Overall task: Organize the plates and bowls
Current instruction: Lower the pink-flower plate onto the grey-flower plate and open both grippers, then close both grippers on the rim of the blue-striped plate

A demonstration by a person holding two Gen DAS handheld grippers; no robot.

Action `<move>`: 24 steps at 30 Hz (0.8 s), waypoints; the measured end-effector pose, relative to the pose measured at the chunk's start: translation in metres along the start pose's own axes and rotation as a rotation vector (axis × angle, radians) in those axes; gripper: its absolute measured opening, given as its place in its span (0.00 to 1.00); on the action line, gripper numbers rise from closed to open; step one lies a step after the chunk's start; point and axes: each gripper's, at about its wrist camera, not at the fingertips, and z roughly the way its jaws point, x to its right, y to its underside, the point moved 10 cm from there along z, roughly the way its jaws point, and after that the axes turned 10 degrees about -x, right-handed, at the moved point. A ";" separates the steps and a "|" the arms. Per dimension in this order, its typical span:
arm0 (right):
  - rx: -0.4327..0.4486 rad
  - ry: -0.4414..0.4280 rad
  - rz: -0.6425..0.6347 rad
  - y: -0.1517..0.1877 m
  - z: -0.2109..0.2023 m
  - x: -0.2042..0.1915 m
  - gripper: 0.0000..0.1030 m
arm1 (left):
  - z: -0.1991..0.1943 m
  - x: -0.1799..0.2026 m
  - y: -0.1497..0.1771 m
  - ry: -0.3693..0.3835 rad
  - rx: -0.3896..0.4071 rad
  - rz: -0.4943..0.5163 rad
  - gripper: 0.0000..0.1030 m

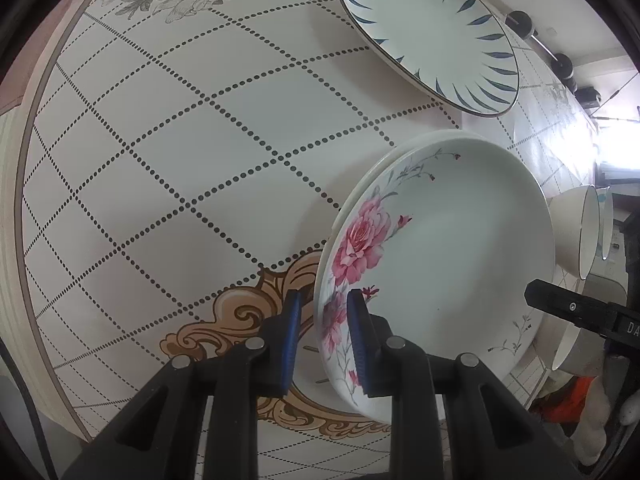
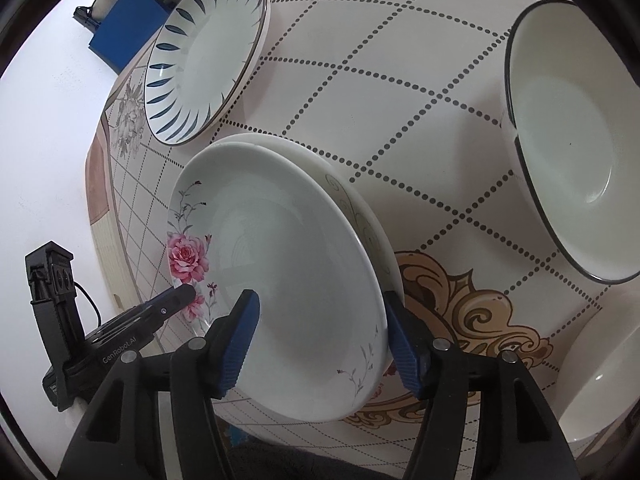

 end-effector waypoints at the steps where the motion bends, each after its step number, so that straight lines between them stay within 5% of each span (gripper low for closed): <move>1: -0.008 0.004 0.005 0.001 0.000 0.001 0.63 | 0.000 0.000 0.001 -0.002 0.001 0.000 0.21; 14: -0.019 0.089 0.025 0.003 -0.022 0.013 0.62 | -0.041 0.027 -0.005 -0.030 0.074 0.018 0.21; 19: 0.115 0.045 -0.036 -0.017 -0.060 -0.013 0.63 | -0.076 0.043 -0.045 -0.046 0.150 0.043 0.29; 24: 0.291 0.063 -0.096 -0.074 -0.097 -0.037 0.71 | -0.091 0.043 -0.111 -0.055 0.184 0.014 0.29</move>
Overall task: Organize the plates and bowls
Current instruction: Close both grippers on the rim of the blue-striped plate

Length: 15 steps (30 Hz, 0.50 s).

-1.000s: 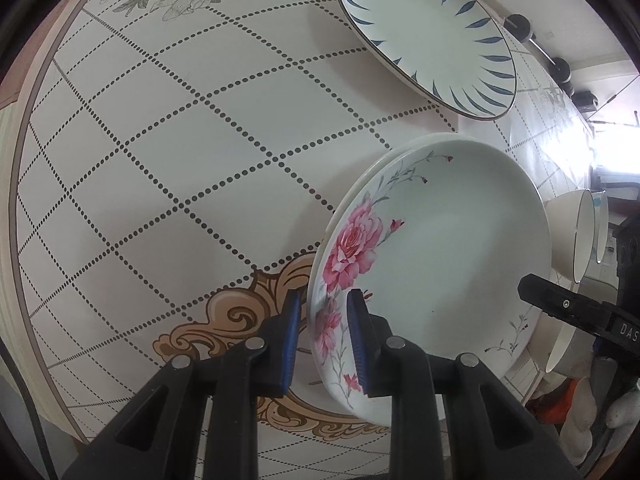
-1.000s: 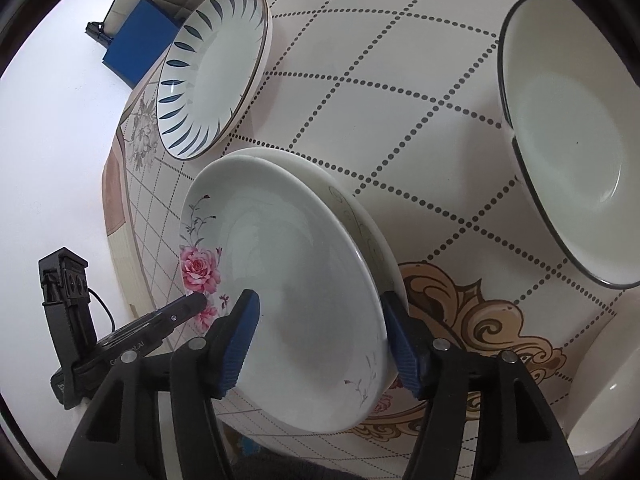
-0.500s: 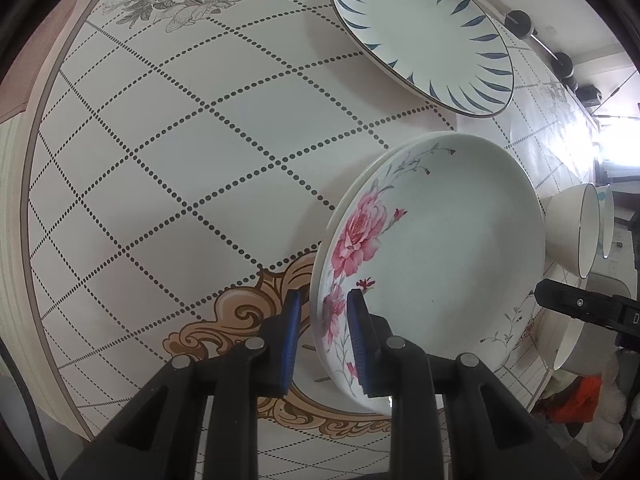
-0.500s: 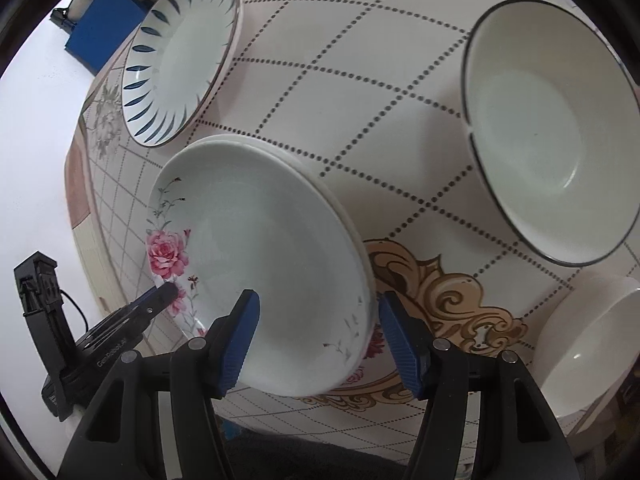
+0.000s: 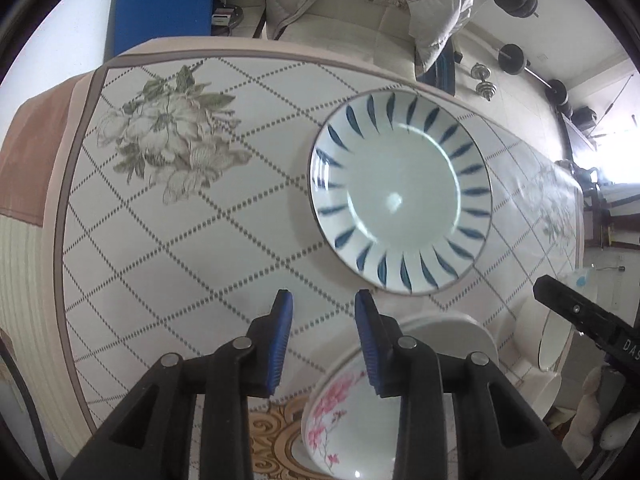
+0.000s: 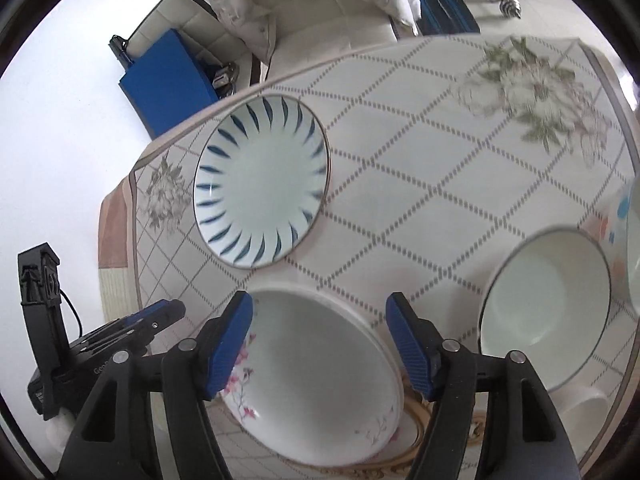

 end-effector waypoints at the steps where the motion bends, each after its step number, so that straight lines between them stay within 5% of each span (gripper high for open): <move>1: 0.009 0.012 0.000 -0.013 0.002 0.000 0.71 | 0.004 -0.005 -0.012 -0.007 0.002 -0.004 0.29; 7: -0.047 -0.060 0.070 -0.080 0.037 0.004 0.71 | 0.031 -0.017 -0.063 -0.036 -0.030 0.000 0.29; 15: -0.121 -0.024 0.051 -0.111 0.075 0.002 0.69 | 0.052 -0.011 -0.082 -0.036 -0.075 0.051 0.29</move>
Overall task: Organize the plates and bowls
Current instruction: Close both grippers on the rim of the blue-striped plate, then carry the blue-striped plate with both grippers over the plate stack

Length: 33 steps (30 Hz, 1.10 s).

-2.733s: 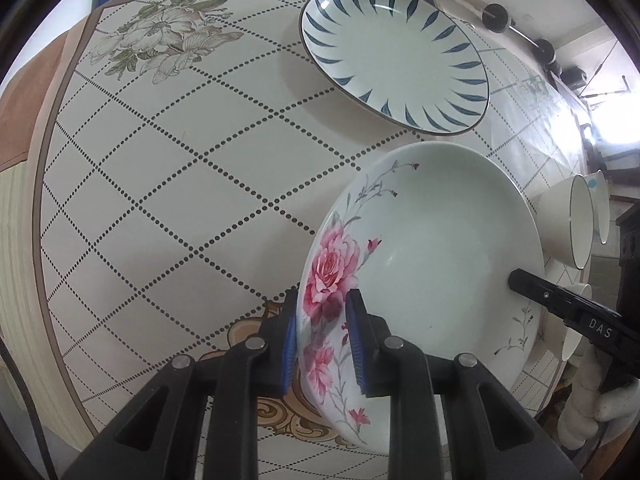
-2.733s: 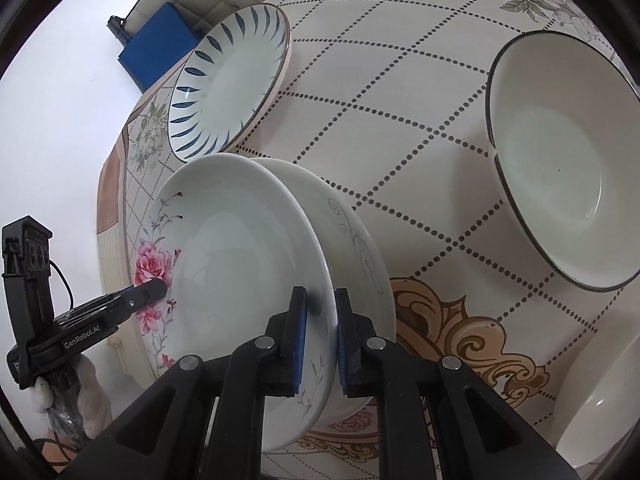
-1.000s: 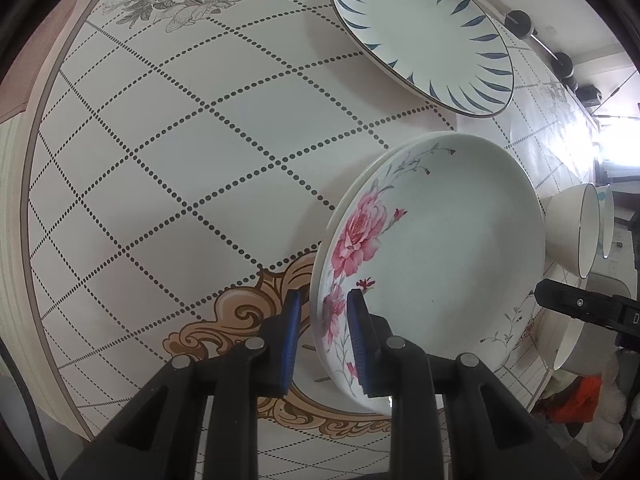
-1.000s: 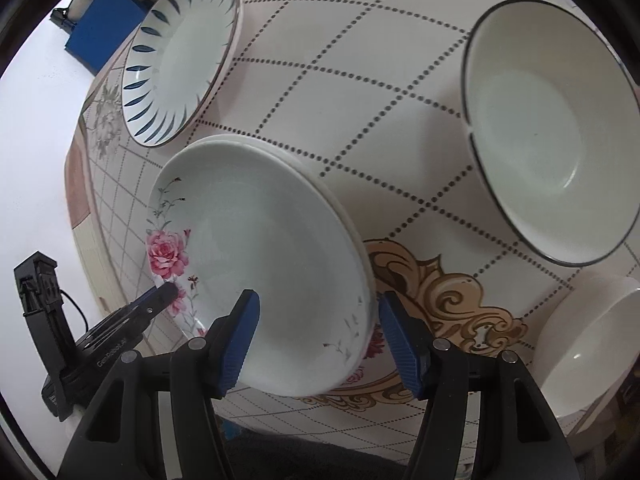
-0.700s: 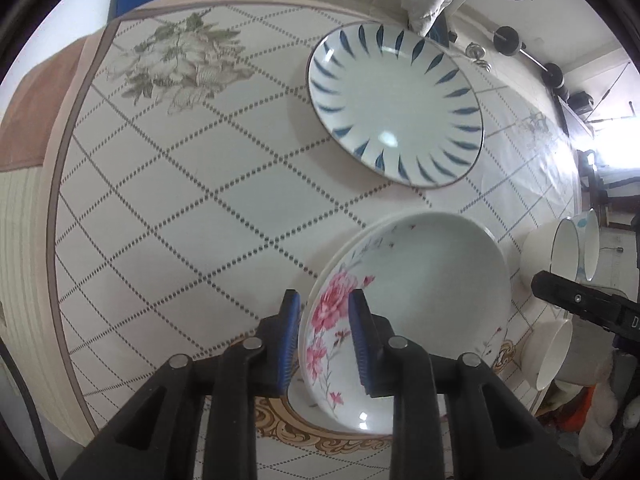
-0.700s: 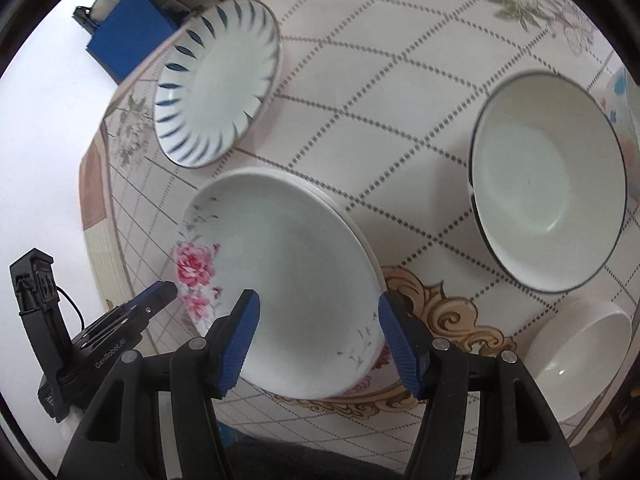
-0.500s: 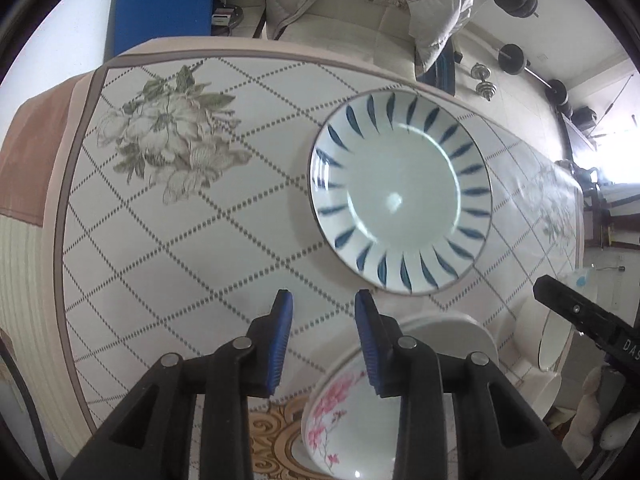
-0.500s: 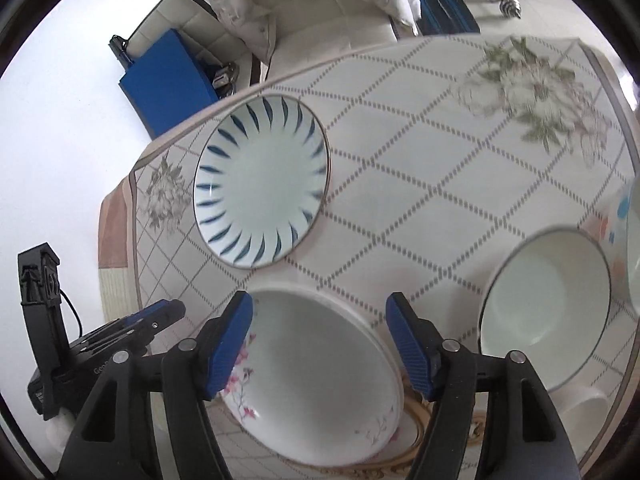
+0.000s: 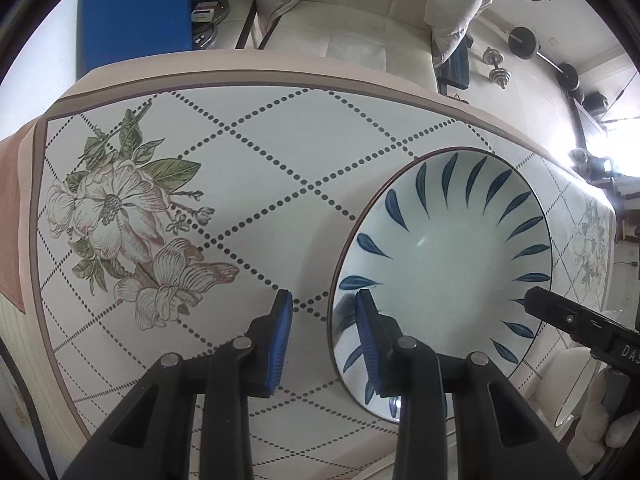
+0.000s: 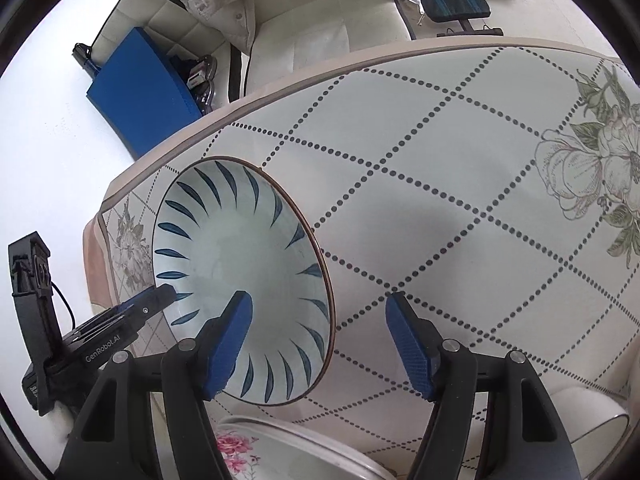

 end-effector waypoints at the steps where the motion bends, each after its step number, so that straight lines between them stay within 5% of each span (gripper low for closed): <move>1: -0.009 0.001 -0.002 -0.002 0.003 -0.001 0.68 | 0.001 0.003 -0.001 -0.001 -0.001 0.007 0.29; 10: -0.037 0.015 -0.024 -0.007 0.012 -0.007 0.53 | 0.004 0.017 -0.010 0.015 -0.006 0.040 0.29; 13: -0.048 0.021 -0.028 -0.005 0.015 -0.007 0.35 | 0.006 0.019 -0.012 0.025 -0.006 0.034 0.28; 18: -0.040 0.068 -0.038 -0.005 0.016 -0.004 0.19 | 0.005 0.019 -0.014 0.026 0.007 0.010 0.25; 33: -0.011 0.037 -0.043 0.000 0.005 -0.002 0.14 | -0.015 0.018 0.006 0.009 0.053 0.011 0.20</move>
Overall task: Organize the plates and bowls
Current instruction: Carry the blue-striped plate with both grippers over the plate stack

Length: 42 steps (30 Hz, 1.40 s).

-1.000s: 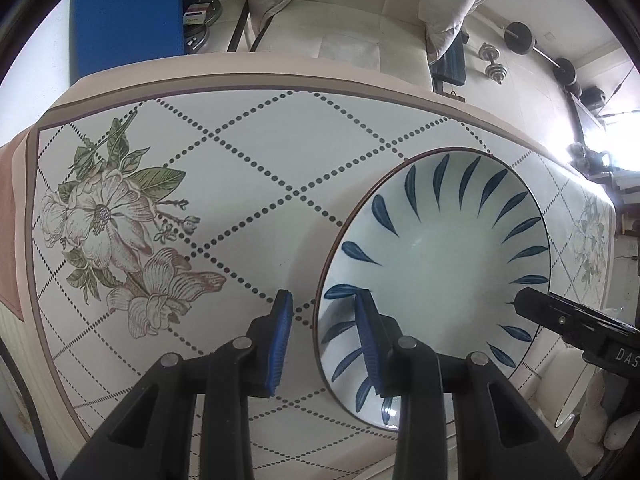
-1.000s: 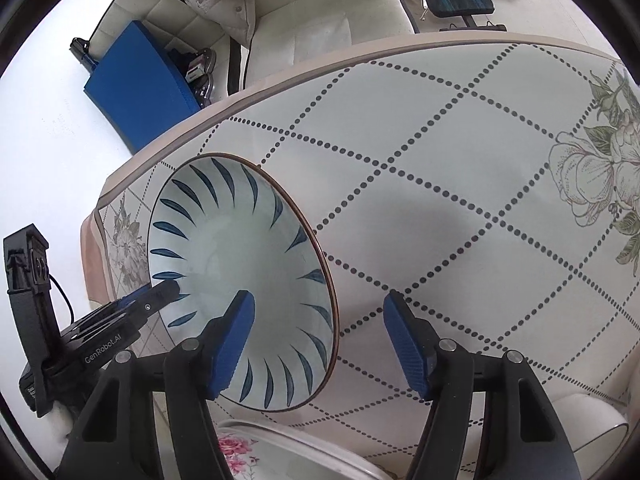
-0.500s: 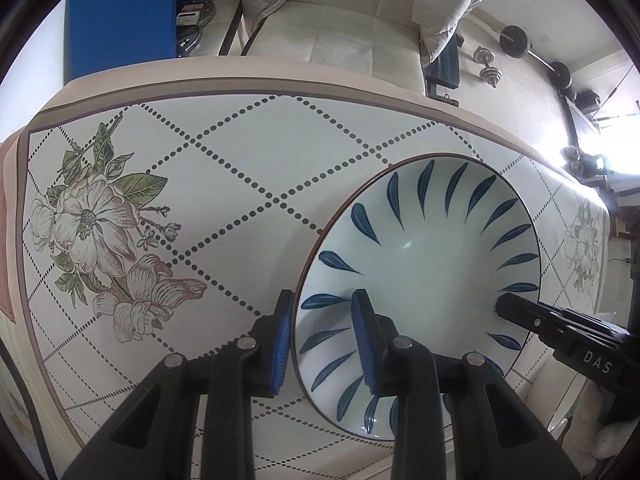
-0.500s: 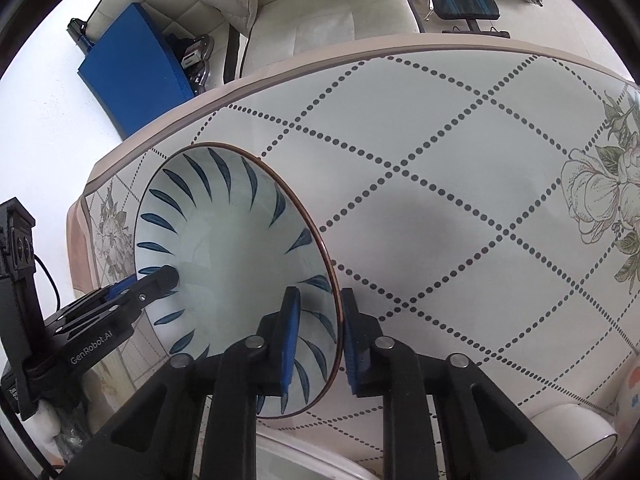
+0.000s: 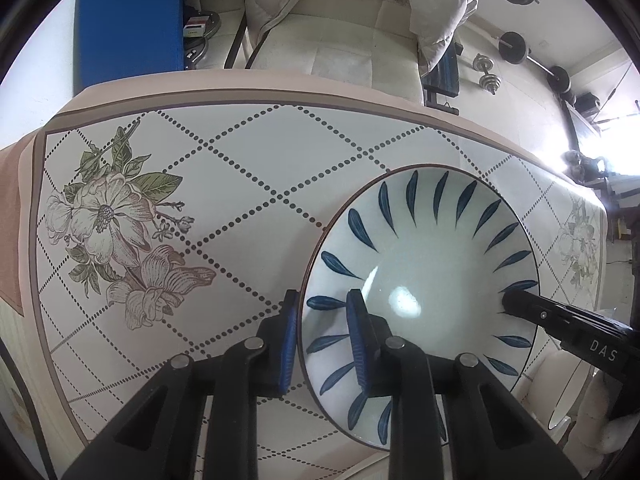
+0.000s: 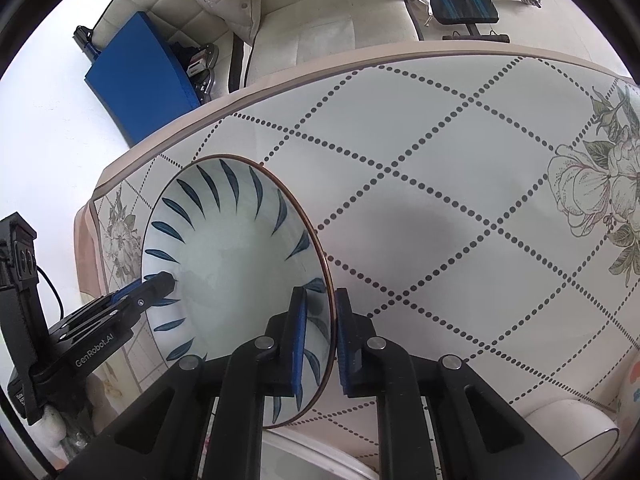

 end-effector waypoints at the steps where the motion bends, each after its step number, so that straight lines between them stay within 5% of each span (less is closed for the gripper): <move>1: 0.003 0.000 -0.002 0.000 -0.002 0.000 0.14 | -0.002 0.001 0.000 0.001 0.003 0.003 0.20; 12: 0.057 -0.027 -0.025 0.017 -0.038 -0.004 0.14 | -0.046 0.012 0.024 0.027 0.061 0.039 0.20; 24: 0.124 -0.054 -0.070 0.094 -0.086 -0.017 0.13 | -0.096 0.029 0.093 0.029 0.117 0.091 0.20; 42: 0.075 -0.058 -0.082 0.225 -0.048 -0.003 0.13 | -0.058 0.017 0.193 0.020 0.035 0.082 0.20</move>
